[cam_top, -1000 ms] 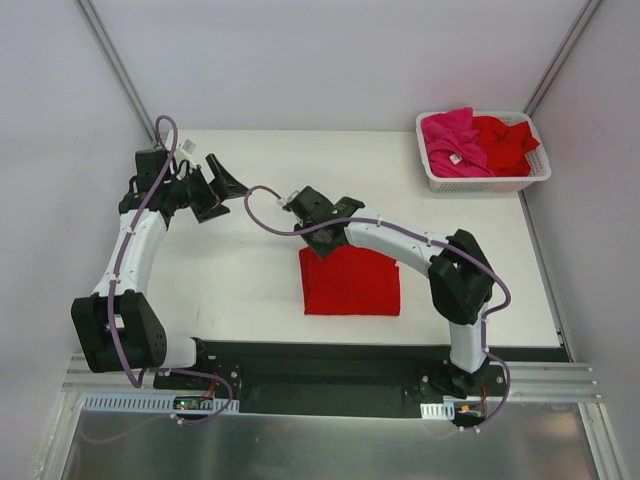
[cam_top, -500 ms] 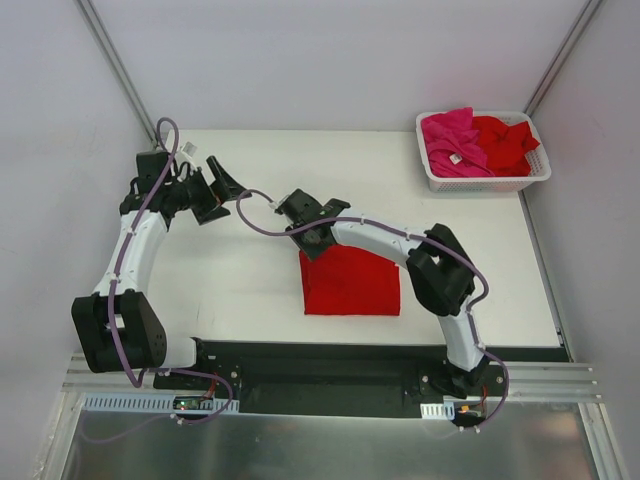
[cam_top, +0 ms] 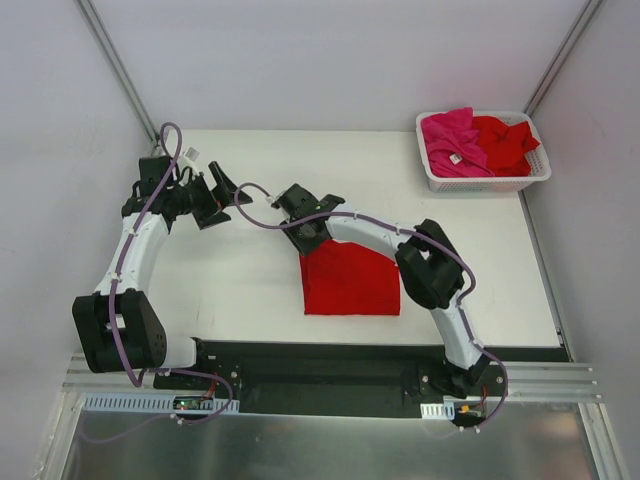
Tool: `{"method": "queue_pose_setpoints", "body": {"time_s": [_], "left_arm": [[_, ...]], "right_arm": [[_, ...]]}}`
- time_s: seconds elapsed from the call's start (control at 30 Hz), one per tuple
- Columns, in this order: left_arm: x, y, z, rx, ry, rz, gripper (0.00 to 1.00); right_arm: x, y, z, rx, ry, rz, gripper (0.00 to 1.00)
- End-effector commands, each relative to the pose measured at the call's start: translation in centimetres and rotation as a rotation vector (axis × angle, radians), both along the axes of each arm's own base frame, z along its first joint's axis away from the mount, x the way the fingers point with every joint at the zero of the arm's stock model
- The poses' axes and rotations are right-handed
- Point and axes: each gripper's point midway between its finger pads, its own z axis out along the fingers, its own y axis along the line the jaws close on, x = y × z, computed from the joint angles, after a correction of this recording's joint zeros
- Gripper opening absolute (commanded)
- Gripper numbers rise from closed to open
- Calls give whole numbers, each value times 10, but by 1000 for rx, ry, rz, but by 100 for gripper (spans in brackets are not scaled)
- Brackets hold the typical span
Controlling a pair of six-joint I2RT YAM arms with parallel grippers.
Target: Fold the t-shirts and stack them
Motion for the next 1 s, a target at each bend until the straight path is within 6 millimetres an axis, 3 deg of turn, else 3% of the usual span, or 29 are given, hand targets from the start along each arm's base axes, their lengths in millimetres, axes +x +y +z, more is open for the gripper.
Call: {"method": "queue_pose_setpoints", "body": {"time_s": [0.0, 0.07, 0.17, 0.2, 0.3, 0.33, 0.43, 0.47, 0.63, 0.67, 0.7, 0.83, 0.9, 0.97], "left_arm": [[-9, -7, 11, 4, -45, -46, 99], [-8, -7, 10, 5, -44, -48, 99], [-8, -8, 11, 7, -46, -50, 99], [-7, -8, 12, 8, -48, -50, 99], [-5, -8, 14, 9, -54, -52, 99], [-5, -8, 14, 8, -52, -53, 99], [-3, -8, 16, 14, -60, -53, 99], [-3, -9, 17, 15, -60, -53, 99], [-1, -8, 17, 23, -65, -51, 99], [0, -8, 18, 24, -68, -50, 99], [0, -8, 18, 24, -69, -53, 99], [0, -10, 17, 24, -68, -63, 99], [-2, -11, 15, 25, -63, -65, 99], [-4, -12, 10, 24, -50, -67, 99]], "right_arm": [[4, 9, 3, 42, 1, 0, 43], [5, 10, 5, 47, -2, 1, 47], [5, 11, 9, 53, -9, 3, 67], [5, 10, 9, 51, -11, 5, 96], [8, 5, 23, 58, -42, -9, 96], [9, 3, 40, 79, -69, -12, 96], [12, -7, 66, 107, -105, -39, 96], [10, -11, 85, 132, -122, -43, 96], [-11, -32, 122, 205, -72, -84, 96], [-16, -47, 113, 186, -45, -108, 96], [-21, -55, 129, 220, -64, -117, 96], [-38, -97, 100, 148, -31, -184, 96], [-49, -108, 75, 106, 7, -199, 96], [-53, -107, 59, 111, 34, -232, 98]]}}
